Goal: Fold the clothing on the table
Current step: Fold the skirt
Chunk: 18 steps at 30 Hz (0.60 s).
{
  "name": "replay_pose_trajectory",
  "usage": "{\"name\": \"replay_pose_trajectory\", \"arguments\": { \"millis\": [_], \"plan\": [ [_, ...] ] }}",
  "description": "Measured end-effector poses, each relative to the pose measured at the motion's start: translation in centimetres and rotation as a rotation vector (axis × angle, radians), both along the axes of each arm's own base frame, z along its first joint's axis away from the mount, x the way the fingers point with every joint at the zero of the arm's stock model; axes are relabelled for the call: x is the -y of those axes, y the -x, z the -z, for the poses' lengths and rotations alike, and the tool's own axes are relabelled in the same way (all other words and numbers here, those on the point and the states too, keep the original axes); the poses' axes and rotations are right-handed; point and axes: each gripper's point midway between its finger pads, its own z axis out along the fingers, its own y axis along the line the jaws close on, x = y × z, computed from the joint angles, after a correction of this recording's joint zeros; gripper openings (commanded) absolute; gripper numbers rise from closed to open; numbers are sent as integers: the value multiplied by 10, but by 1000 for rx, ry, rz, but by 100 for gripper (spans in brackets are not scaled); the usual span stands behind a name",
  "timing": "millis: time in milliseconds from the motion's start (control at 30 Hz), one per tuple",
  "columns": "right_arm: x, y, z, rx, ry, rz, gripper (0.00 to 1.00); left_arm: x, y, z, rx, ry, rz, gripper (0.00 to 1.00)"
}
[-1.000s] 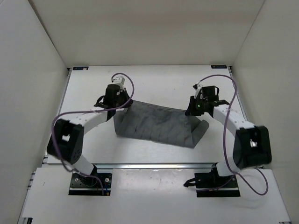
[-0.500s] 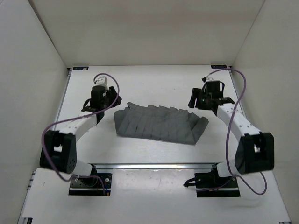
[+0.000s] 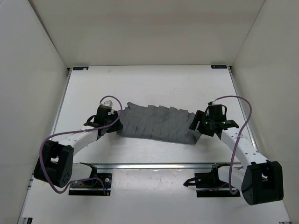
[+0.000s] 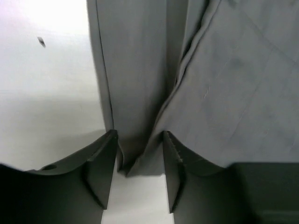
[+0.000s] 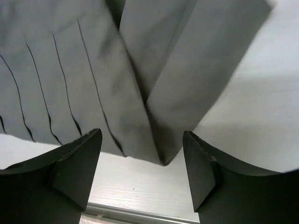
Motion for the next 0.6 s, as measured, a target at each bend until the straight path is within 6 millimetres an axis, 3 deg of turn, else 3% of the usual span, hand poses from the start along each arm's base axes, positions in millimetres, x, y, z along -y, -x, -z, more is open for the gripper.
{"name": "replay_pose_trajectory", "arguments": {
  "millis": [167,233,333,600],
  "plan": [
    [-20,26,23,-59,-36,-31,66,8,18,11,-32,20,25,37],
    [-18,32,31,-77,-42,-13,66,13,19,12,-30,29,34,18],
    [-13,37,38,-98,-39,10,68,18,20,14,-32,44,51,2],
    [-4,38,47,-95,-33,50,68,27,40,22,-50,67,94,0]
  ]
}}
